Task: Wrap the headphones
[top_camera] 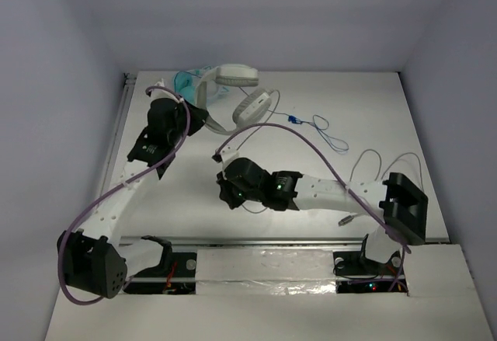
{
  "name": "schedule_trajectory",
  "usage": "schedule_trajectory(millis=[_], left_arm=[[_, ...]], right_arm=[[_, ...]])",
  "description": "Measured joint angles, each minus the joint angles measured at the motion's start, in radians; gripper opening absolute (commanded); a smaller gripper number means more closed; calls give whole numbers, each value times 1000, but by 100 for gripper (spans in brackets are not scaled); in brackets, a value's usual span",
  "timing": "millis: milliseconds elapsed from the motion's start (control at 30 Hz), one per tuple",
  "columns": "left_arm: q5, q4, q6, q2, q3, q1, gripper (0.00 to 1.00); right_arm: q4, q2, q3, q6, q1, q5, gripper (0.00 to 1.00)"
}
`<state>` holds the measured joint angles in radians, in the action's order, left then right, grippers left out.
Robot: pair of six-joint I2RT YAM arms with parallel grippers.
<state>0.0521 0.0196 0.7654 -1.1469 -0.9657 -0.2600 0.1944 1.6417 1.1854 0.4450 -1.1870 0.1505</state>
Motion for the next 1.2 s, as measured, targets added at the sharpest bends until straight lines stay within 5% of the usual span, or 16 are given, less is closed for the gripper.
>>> schedule_trajectory(millis=[200, 500, 933, 1200], left_arm=[[-151, 2, -74, 0, 38, -119, 0], [-225, 86, -256, 3, 101, -227, 0], [-78, 303, -551, -30, -135, -245, 0], [30, 348, -654, -57, -129, -245, 0]], right_arm=[[115, -85, 74, -61, -78, 16, 0], [334, -177, 254, -151, -35, 98, 0], [612, -188, 359, -234, 12, 209, 0], [716, -197, 422, -262, 35, 358, 4]])
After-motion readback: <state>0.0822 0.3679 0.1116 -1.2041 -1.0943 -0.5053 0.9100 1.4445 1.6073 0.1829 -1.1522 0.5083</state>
